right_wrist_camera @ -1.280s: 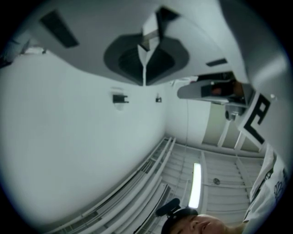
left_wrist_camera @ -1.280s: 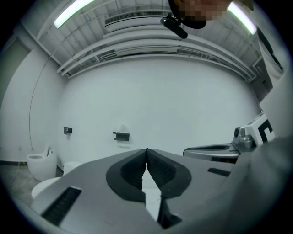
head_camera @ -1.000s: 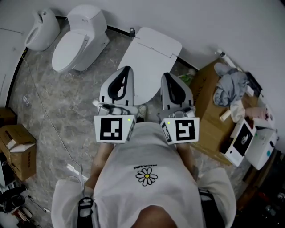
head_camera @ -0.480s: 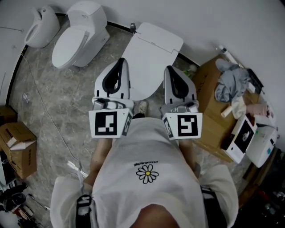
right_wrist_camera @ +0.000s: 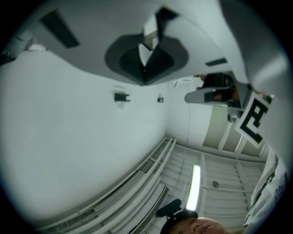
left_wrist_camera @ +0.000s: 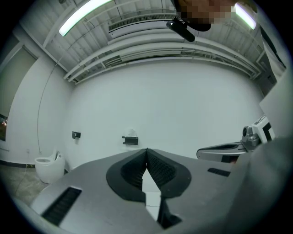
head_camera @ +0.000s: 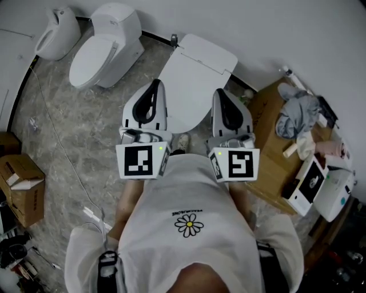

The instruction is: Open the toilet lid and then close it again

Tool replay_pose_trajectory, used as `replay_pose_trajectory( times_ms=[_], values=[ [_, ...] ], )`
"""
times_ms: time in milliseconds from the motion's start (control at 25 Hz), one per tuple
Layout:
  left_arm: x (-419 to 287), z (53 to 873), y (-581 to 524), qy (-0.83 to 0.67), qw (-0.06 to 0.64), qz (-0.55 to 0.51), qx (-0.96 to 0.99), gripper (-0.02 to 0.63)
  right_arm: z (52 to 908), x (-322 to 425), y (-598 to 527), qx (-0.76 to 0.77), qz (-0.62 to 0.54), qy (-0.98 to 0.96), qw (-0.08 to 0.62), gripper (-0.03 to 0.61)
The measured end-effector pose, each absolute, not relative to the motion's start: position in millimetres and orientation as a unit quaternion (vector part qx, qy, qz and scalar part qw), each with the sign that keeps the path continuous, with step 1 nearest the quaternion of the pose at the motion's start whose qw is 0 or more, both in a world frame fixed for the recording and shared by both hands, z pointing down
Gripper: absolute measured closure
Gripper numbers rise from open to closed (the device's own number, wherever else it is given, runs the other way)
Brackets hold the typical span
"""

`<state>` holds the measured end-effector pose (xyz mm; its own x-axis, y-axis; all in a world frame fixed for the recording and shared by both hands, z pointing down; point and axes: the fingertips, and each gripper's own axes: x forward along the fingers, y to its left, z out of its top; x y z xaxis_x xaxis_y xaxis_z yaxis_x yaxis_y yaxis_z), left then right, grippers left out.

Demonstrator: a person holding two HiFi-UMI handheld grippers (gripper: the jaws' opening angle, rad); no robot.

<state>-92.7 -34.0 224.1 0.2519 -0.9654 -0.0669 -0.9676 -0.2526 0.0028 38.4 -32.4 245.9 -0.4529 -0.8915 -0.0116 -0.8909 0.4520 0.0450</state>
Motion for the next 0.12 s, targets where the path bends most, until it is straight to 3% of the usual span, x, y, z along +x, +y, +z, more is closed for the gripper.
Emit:
replay_pose_trajectory(
  times_ms=[120],
  values=[
    [-94.7,227.0,-35.0,0.613,0.019,0.022,-0.790,0.592,244.8,37.2,-34.4,0.527,-0.024,-0.850,0.004,0.548]
  ],
)
